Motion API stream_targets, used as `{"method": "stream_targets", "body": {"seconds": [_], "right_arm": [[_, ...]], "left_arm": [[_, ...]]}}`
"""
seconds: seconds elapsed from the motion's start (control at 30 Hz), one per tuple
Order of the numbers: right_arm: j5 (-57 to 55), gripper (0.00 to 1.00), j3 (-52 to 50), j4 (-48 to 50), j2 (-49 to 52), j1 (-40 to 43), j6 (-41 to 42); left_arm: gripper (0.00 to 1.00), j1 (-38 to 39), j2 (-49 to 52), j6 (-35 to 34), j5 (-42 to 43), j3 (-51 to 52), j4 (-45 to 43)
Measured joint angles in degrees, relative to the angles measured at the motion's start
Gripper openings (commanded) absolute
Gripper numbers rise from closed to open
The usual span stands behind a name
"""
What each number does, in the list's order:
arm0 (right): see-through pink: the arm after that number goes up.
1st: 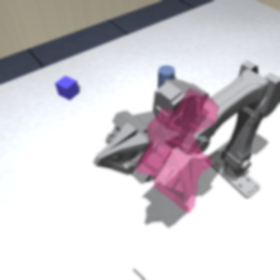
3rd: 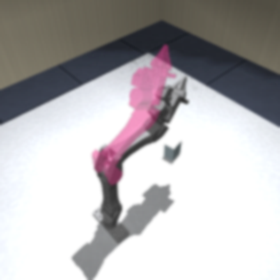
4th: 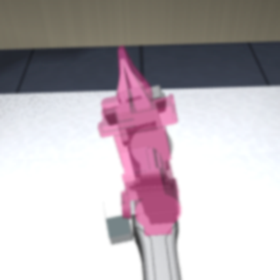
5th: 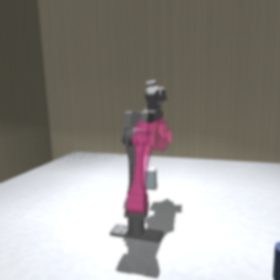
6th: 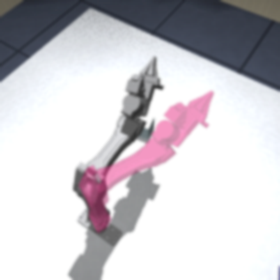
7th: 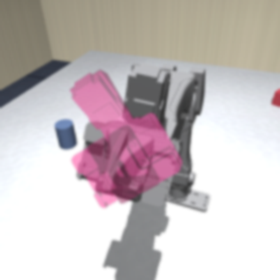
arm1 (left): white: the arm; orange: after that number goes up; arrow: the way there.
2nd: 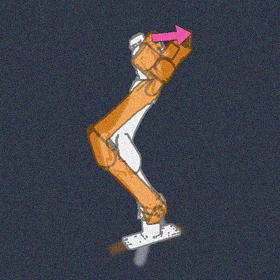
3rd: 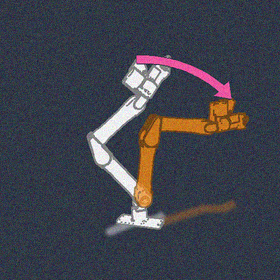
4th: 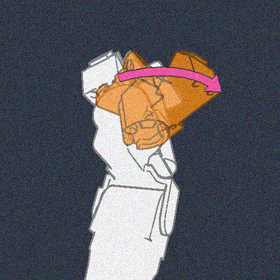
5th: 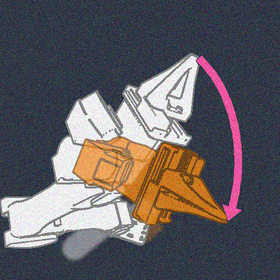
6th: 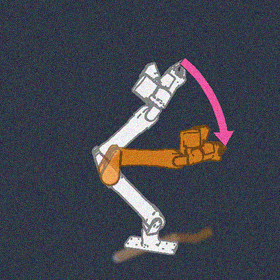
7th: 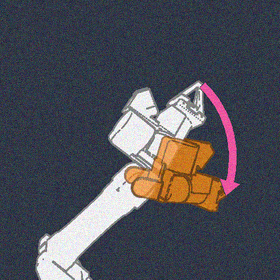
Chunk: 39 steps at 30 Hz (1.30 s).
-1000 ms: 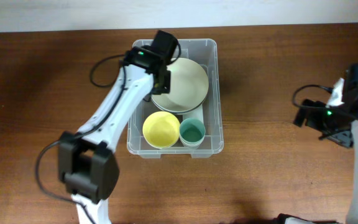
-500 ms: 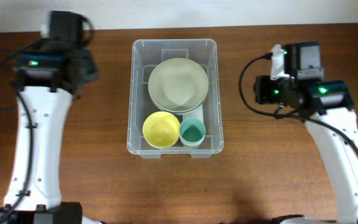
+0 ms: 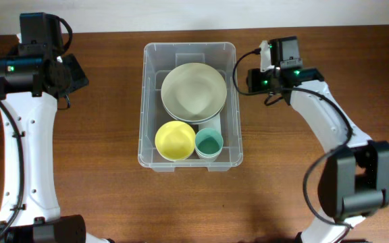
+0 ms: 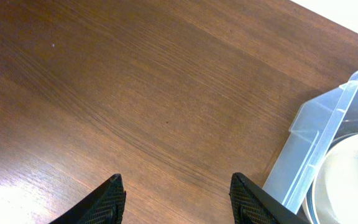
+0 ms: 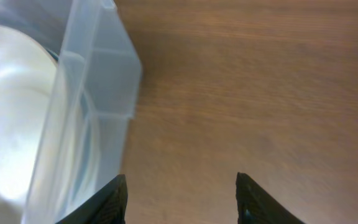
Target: Pack container
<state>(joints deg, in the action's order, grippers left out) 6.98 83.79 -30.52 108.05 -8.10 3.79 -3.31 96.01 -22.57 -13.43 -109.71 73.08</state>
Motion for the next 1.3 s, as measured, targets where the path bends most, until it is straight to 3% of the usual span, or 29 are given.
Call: {"method": "stream_targets", "body": {"seconds": [0.27,0.57,0.63,0.77,0.87,0.9,0.93,1.0,1.3], "right_arm": [[6.3,0.51,0.0,7.8,3.0,0.0,-0.1],[13.5,0.52,0.0,8.3,3.0,0.1,-1.3],[13.9,0.65,0.0,8.3,3.0,0.1,-1.2],[12.6,0.77,0.0,8.3,3.0,0.2,-1.5],[8.3,0.93,0.0,7.9,3.0,0.2,-1.7],[6.4,1.0,0.2,7.0,3.0,0.4,-1.8],[5.0,0.99,0.4,5.9,3.0,0.6,-2.0],[2.5,0.99,1.7,2.6,2.9,1.5,-2.0],[-1.8,0.99,9.0,-10.1,-2.7,9.1,-3.8]], "left_arm": [[0.56,0.0,0.0,0.0,0.1,0.0,0.0],[0.56,0.0,0.0,0.0,0.2,0.0,0.0],[0.56,0.0,0.0,0.0,0.2,0.0,0.0],[0.56,0.0,0.0,0.0,0.2,0.0,0.0],[0.57,0.0,0.0,0.1,0.2,0.0,-0.5],[0.61,0.0,0.0,0.3,0.2,0.0,-1.4],[0.65,0.0,0.0,0.7,0.2,0.0,-2.6],[1.0,0.0,0.0,1.3,0.2,0.0,-4.6],[1.0,0.0,0.0,2.0,0.2,0.0,-6.5]]}}
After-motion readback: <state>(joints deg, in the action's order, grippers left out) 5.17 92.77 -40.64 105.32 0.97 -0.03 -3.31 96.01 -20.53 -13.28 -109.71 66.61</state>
